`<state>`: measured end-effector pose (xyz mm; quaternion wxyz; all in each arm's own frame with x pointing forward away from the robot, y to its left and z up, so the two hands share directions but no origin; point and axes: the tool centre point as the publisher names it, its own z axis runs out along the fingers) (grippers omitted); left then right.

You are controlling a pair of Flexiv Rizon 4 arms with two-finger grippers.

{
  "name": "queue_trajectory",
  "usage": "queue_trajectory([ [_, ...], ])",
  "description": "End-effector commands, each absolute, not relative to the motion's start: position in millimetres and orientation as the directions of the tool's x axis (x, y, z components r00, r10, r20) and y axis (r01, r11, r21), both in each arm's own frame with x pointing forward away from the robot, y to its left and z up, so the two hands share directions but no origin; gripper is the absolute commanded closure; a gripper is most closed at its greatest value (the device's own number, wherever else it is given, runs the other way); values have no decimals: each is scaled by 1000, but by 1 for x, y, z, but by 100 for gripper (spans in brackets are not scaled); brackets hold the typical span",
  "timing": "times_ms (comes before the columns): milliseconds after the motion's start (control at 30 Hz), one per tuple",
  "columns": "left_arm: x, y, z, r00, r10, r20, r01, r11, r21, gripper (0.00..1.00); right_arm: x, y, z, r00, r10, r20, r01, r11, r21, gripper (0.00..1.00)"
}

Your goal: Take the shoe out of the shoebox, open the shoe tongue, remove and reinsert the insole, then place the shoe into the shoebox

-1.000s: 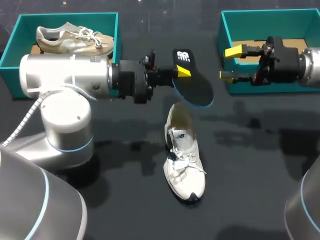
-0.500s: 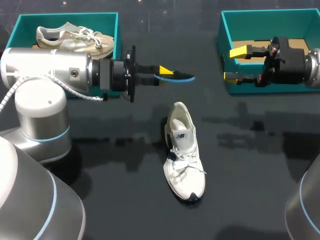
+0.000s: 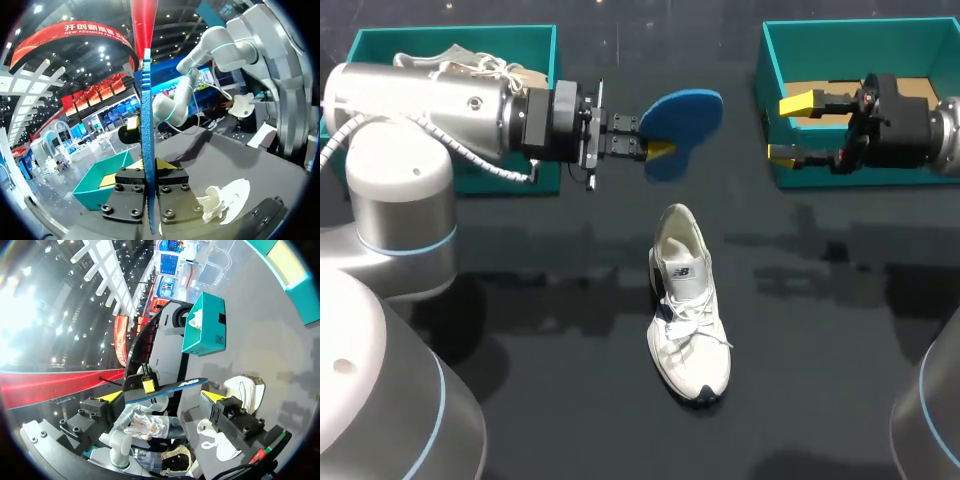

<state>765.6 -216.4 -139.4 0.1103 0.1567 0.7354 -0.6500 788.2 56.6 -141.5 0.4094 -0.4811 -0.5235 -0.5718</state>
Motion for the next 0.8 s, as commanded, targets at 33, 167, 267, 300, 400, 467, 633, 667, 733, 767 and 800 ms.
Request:
queue_trajectory([
  [33,765,-217,-130,-968,-1,253,-250,134,-959,100,787,57,-142,-201,38,979,972,-118,204,0],
  [167,766,-217,-128,-953,-13,301,-300,143,-943,100,787,57,-142,-201,38,979,972,-118,204,0],
  [267,766,-217,-128,-953,-13,301,-300,143,-943,100,787,57,-142,-201,38,979,972,-118,204,0],
  [300,766,-217,-128,-953,-13,301,-300,143,-943,100,787,57,-142,-201,38,979,972,-118,204,0],
  [400,766,-217,-128,-953,-13,301,-300,143,-943,100,787,57,-142,-201,38,979,972,-118,204,0],
  [467,765,-221,-128,-945,-24,327,-327,137,-935,100,787,57,-142,-201,38,979,972,-118,204,0],
  [633,767,-230,-131,-814,-36,580,-579,133,-805,100,787,57,-142,-201,38,979,972,-118,204,0],
  [667,767,-231,-131,-785,-31,619,-616,142,-775,100,787,57,-142,-201,38,979,972,-118,204,0],
  [733,767,-230,-133,-723,-55,688,-688,145,-711,100,787,57,-142,-201,38,979,972,-118,204,0],
  [767,766,-230,-134,-697,-57,715,-714,156,-683,100,787,57,-142,-201,38,979,972,-118,204,0],
  [800,767,-229,-135,-650,-66,757,-755,161,-635,100,787,57,-142,-201,38,979,972,-118,204,0],
])
